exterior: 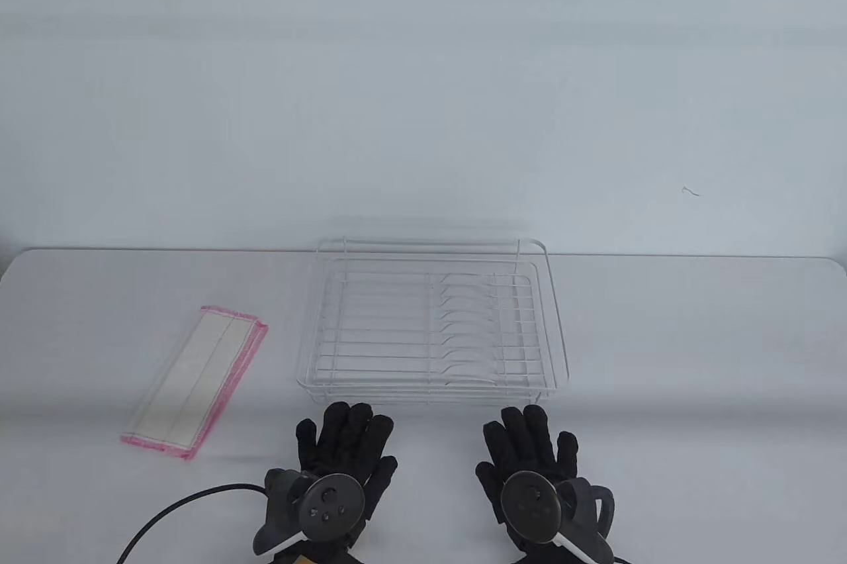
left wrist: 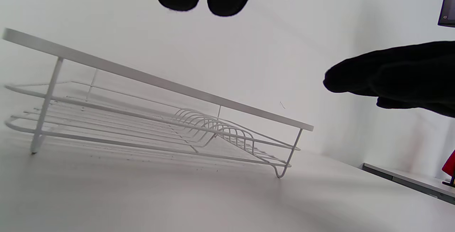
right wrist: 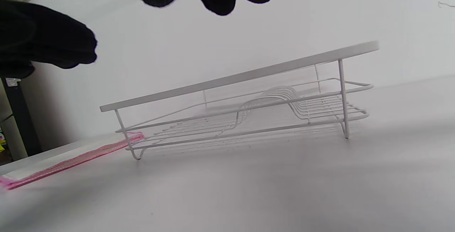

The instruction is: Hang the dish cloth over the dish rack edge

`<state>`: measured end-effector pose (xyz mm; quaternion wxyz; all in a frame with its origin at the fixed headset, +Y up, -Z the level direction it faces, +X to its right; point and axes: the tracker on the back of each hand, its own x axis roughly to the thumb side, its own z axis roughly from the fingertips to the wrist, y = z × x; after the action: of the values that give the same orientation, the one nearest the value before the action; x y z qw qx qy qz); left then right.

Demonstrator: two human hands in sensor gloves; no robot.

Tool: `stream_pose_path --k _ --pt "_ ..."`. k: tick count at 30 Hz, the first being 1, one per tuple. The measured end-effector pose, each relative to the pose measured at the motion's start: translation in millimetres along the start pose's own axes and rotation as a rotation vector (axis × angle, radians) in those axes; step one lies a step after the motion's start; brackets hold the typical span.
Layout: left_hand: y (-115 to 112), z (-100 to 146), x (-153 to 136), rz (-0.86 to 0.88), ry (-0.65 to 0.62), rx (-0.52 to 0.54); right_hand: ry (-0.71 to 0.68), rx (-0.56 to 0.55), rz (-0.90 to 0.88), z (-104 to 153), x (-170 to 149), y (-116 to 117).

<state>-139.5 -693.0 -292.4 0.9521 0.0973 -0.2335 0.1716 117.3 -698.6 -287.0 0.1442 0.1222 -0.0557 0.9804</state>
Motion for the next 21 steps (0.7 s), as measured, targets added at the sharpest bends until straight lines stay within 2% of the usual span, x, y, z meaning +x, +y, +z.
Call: stream_pose_path --k 3,21 --pt "1.2 0.5 0.2 -0.007 -0.019 0.043 0.001 0.003 -0.003 0.1 0.2 -0.1" --pt "-2.7 -0.5 -2.1 0.004 -0.004 0.005 0.006 0.016 -0.029 0.1 -0.1 0.4"
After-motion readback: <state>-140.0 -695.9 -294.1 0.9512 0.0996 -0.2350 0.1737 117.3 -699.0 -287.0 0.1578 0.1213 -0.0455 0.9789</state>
